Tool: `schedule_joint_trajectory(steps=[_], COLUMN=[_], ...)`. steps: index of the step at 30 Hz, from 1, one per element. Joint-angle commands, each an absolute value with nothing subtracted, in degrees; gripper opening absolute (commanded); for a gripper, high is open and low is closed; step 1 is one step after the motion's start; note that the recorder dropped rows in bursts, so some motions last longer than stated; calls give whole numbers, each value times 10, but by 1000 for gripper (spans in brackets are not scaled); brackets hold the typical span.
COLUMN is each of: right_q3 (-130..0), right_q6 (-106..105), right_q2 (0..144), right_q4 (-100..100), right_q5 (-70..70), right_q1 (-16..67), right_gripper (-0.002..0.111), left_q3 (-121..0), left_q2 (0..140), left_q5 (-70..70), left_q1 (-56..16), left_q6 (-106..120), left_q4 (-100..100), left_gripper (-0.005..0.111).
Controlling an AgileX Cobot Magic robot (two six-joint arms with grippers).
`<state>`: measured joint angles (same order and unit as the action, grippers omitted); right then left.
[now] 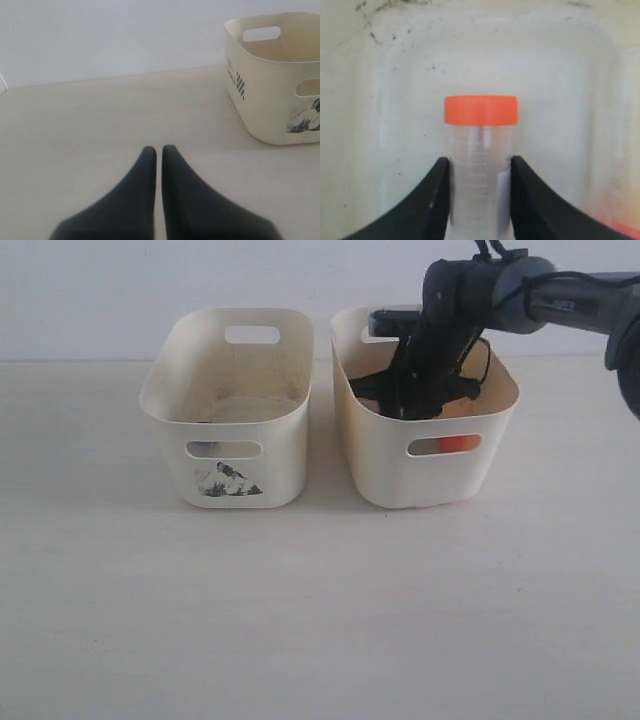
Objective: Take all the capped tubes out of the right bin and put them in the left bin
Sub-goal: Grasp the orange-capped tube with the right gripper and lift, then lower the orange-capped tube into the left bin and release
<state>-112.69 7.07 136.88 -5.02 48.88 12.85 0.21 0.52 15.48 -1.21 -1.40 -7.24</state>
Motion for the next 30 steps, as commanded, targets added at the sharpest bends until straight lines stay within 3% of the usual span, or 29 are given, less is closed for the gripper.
schedule_joint_trajectory(steps=[1, 11, 20, 30], right_q3=[-1127, -1127, -1127, -1127], right_q6=[89, 114, -9, -10], right_q2=[1302, 1212, 1183, 1187], right_q4=[0, -9, -310, -308], right_q5=[489, 462, 421, 412], right_q1=[125, 125, 151, 183], right_gripper=[0, 0, 0, 0], left_q3=[0, 0, 0, 0], left_q2=[4, 4, 4, 4], left_q5=[149, 149, 149, 149], left_q1=[-11, -11, -11, -11], left_q6=[-21, -21, -21, -21], left_q4=[-66, -66, -66, -66], left_gripper=[4, 4, 4, 4])
